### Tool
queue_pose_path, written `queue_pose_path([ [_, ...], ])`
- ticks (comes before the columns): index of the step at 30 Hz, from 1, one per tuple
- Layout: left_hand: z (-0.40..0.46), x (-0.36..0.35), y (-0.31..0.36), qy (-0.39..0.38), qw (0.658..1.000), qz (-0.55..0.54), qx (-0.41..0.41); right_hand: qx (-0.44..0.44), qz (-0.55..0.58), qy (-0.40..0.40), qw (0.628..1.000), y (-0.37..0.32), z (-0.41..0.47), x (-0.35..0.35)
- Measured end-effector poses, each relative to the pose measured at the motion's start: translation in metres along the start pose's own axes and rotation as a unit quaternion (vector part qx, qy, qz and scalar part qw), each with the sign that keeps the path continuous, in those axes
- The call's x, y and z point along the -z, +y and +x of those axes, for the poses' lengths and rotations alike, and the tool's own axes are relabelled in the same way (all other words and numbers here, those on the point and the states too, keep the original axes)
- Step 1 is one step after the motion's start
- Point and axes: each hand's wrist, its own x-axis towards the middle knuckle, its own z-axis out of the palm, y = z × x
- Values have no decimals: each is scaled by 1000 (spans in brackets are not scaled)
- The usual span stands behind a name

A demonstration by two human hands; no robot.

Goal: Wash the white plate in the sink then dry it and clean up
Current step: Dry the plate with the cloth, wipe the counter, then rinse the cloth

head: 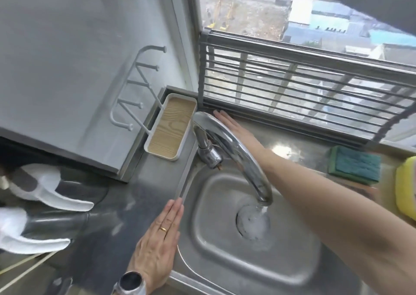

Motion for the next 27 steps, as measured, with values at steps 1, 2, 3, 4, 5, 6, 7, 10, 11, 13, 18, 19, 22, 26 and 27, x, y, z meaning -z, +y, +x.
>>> queue_pose_path([
  [1,0,0,0,1,1000,1,-1,-15,-26,10,1000,6,-8,-3],
  [2,-1,0,0,4,1000,-3,1,-30,-48,17,998,11,-18,-6],
  [3,0,1,0,4,1000,-5,4,-47,-63,23,997,17,-27,-9],
  [4,0,1,1,5,1000,-3,4,-66,-75,31,994,23,-37,-11],
  [5,0,1,1,6,1000,0,2,-89,-85,37,992,29,-48,-13],
  [6,0,0,2,7,1000,2,1,-111,-97,41,988,35,-58,-13],
  [7,0,-1,1,10,1000,1,0,-133,-109,45,984,41,-68,-12],
  [10,0,-4,-1,18,1000,2,-7,-176,-160,41,970,57,-97,-8],
  [11,0,-4,-1,20,1000,1,-9,-184,-179,42,966,62,-106,-6],
  [13,0,-4,-1,26,1000,-2,-12,-201,-211,45,955,69,-123,-1],
  [18,1,-4,0,35,999,-5,-13,-236,-274,44,931,81,-153,5],
  [19,1,-4,1,38,999,-4,-15,-245,-280,44,927,82,-157,6],
  [22,0,-6,0,41,999,-9,-18,-265,-292,41,918,81,-168,10],
  [26,1,-7,-2,40,999,-21,-17,-295,-308,34,904,80,-174,10],
  [27,0,-7,-1,37,999,-25,-16,-296,-304,40,905,81,-174,10],
])
